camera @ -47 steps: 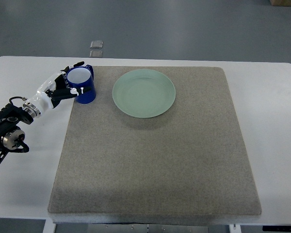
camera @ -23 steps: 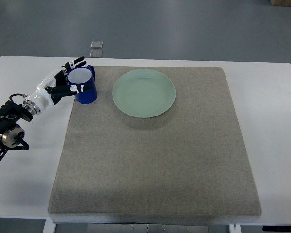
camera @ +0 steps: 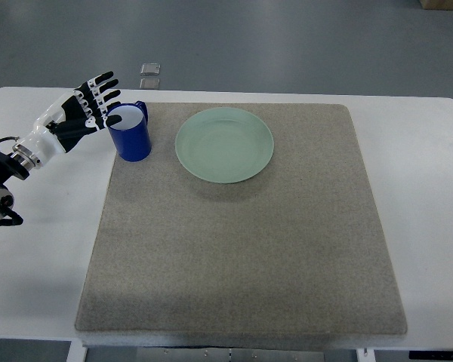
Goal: Place cup left of plate with left hand
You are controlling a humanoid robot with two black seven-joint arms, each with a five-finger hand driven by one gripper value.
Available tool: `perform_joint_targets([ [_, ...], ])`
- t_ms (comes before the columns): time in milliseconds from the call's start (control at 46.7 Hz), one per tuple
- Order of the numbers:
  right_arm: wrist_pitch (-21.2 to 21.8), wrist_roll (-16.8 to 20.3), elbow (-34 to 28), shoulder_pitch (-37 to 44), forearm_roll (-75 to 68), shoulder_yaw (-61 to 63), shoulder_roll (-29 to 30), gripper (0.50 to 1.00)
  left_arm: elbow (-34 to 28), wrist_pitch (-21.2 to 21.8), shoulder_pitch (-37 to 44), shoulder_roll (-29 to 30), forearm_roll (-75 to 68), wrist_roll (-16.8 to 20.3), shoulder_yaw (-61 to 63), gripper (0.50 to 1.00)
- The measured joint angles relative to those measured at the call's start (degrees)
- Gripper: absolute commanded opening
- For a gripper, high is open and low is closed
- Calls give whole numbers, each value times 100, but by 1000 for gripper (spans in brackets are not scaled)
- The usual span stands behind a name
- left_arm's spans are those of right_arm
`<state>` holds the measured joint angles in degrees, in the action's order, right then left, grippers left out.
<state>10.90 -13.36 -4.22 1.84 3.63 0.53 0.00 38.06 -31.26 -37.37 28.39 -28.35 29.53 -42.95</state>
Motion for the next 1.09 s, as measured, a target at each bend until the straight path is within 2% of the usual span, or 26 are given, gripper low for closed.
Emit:
perform_joint_targets([
  [171, 0, -1, 0, 0, 0, 0, 0, 932, 0, -356, -23, 222, 450, 0, -317, 999],
  [535, 0, 0, 0, 0, 0, 0, 0, 932, -62, -375, -608, 385, 2278, -73, -916, 996],
  [685, 0, 0, 0, 0, -1, 0, 0, 932, -60, -374, -846, 301, 2494, -88, -910, 996],
  [750, 0, 0, 0, 0, -1, 0, 0, 932, -51, -148, -939, 268, 2526, -88, -912, 996],
  [921, 0, 0, 0, 0, -1, 0, 0, 932, -60, 1021, -1143, 67, 2740, -88, -915, 996],
  [1092, 0, 0, 0, 1, -3, 0, 0, 932, -285, 1899, -1278, -25, 2742, -114, -826, 992],
])
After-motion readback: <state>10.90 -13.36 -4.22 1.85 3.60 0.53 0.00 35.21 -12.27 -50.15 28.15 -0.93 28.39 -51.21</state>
